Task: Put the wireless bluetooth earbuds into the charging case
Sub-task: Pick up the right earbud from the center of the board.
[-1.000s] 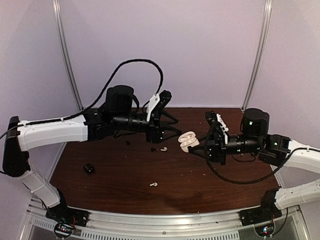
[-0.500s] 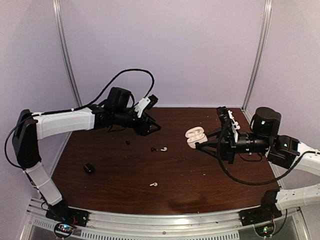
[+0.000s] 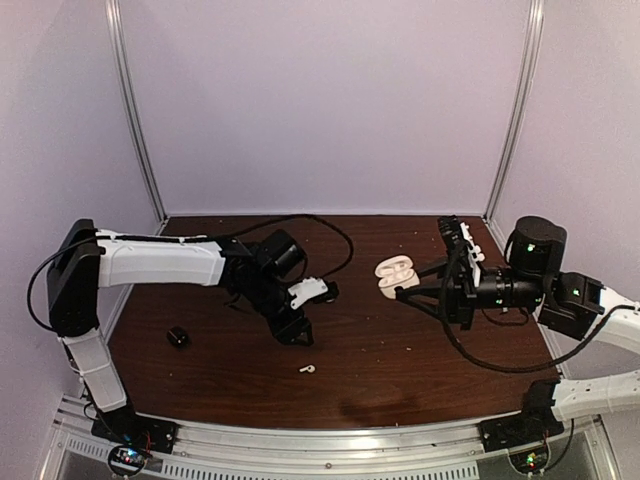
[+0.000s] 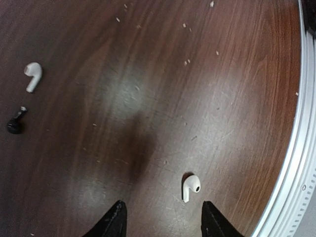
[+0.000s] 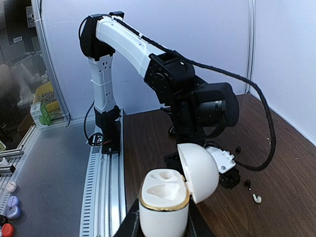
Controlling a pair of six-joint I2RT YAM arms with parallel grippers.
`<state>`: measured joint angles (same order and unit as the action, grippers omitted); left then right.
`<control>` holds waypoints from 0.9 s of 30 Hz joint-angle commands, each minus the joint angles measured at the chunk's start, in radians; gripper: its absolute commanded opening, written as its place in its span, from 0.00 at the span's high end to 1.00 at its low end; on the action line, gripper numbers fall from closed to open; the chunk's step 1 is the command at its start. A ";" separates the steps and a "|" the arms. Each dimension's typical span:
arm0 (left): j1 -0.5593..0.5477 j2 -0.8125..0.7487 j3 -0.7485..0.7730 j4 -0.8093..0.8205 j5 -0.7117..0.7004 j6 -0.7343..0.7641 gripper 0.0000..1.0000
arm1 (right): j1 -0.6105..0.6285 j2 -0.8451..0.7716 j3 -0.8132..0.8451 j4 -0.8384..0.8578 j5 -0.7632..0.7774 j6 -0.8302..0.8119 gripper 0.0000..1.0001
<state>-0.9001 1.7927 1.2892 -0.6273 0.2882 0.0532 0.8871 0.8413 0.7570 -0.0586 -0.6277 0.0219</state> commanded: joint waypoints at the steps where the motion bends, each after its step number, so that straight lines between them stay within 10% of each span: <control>1: -0.053 0.085 0.083 -0.166 -0.083 0.025 0.48 | 0.007 -0.017 -0.013 0.003 0.001 -0.008 1.00; 27: -0.209 0.387 0.400 -0.424 -0.266 -0.010 0.56 | 0.008 -0.063 -0.037 -0.043 0.000 -0.045 1.00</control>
<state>-1.0920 2.1559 1.6581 -0.9997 0.0788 0.0608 0.8871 0.7959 0.7345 -0.1028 -0.6281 -0.0017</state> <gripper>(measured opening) 0.448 0.235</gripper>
